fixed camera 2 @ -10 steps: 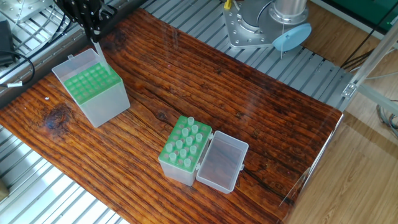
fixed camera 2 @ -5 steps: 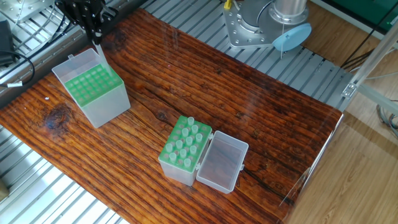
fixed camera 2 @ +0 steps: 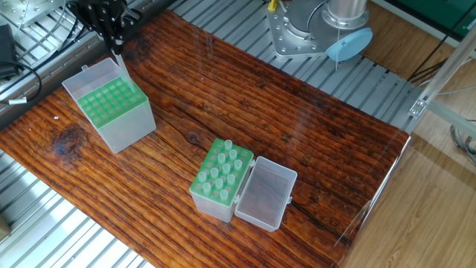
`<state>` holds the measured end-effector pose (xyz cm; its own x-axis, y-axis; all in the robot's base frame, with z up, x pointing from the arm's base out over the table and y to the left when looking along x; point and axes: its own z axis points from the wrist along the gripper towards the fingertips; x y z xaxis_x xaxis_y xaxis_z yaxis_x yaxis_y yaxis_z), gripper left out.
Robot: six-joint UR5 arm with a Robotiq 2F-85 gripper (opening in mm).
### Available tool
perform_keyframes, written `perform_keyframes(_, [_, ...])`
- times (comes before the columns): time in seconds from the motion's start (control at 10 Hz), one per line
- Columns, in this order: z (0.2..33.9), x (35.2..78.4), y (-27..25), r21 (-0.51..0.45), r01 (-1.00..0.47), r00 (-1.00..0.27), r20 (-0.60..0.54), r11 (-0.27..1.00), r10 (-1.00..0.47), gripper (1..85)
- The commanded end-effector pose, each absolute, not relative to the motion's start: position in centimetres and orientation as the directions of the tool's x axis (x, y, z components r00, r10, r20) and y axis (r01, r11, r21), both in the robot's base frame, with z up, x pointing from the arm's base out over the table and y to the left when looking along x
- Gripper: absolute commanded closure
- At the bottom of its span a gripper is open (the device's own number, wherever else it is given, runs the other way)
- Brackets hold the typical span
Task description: Transfer all large pipette tips from one holder to another
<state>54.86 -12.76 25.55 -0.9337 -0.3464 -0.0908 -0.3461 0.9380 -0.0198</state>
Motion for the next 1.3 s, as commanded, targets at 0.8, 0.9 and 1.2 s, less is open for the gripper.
perform_keyframes(0.8, [25.6,55.0,-12.3,-0.008,-0.385,-0.918,-0.095,0.923,-0.384,54.0])
perform_keyframes(0.9, [25.8,55.1,-12.0,-0.006,-0.383,-0.92,-0.095,0.924,-0.381,54.0])
perform_keyframes(1.2, [26.2,55.8,-9.3,-0.015,-0.349,-0.934,-0.081,0.937,-0.349,54.3])
